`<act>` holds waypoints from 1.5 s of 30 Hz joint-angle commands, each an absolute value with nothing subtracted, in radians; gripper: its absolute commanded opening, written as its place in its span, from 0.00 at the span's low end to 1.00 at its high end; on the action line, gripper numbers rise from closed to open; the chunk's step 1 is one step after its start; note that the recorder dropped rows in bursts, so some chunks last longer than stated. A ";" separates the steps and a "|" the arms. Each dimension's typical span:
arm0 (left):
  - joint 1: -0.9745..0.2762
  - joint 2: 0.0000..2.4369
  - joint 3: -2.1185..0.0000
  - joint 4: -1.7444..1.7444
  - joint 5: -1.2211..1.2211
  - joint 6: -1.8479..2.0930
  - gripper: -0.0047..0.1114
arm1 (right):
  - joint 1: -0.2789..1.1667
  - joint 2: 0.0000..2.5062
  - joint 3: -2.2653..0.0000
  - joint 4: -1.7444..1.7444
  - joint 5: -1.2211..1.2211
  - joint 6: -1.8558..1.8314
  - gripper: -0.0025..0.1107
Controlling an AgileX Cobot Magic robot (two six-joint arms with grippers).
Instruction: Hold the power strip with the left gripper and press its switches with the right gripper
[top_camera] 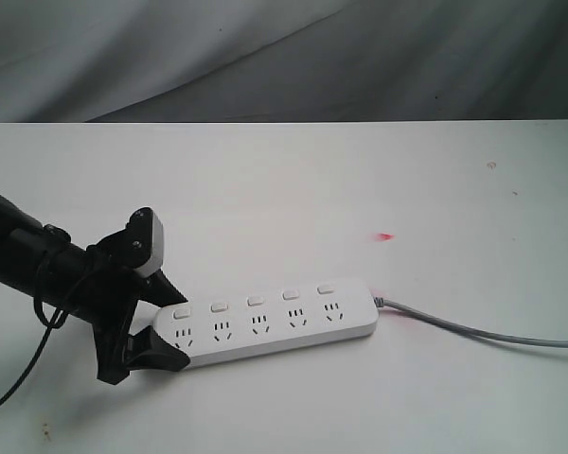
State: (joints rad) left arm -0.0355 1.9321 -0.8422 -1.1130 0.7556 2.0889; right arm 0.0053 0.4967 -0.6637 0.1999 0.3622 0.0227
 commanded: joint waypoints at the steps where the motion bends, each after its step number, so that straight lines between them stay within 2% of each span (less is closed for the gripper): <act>1: -0.039 1.933 -0.848 -1.119 0.763 2.095 0.04 | 0.068 0.724 -0.927 0.202 0.526 -0.153 0.02; 9: -0.039 1.933 -0.848 -1.119 0.763 2.095 0.04 | 0.075 1.079 -1.212 0.400 0.713 -0.600 0.02; 15: -0.039 1.933 -0.848 -1.119 0.763 2.095 0.04 | 0.075 1.321 -1.248 0.766 0.867 -1.062 0.02; 19: -0.039 1.933 -0.848 -1.119 0.763 2.095 0.04 | 0.075 1.477 -1.248 0.885 1.001 -1.304 0.02; 25: -0.039 1.933 -0.848 -1.119 0.763 2.095 0.04 | 0.075 1.683 -1.248 0.923 0.996 -1.351 0.02; 38: -0.039 1.933 -0.848 -1.119 0.763 2.095 0.04 | 0.191 1.926 -1.248 1.214 0.957 -1.926 0.03; 41: -0.039 1.933 -0.848 -1.119 0.763 2.095 0.04 | 0.246 1.945 -1.248 1.225 0.910 -1.967 0.15; 44: -0.039 1.933 -0.848 -1.119 0.763 2.095 0.04 | 0.304 1.969 -1.248 1.219 0.854 -1.984 0.35; 45: -0.039 1.933 -0.848 -1.119 0.763 2.095 0.04 | 0.320 1.970 -1.248 1.216 0.815 -1.985 0.45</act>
State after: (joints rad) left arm -0.0355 1.9321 -0.8422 -1.1130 0.7556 2.0889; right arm 0.2830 1.9608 -1.2416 1.2028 0.8861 -1.9577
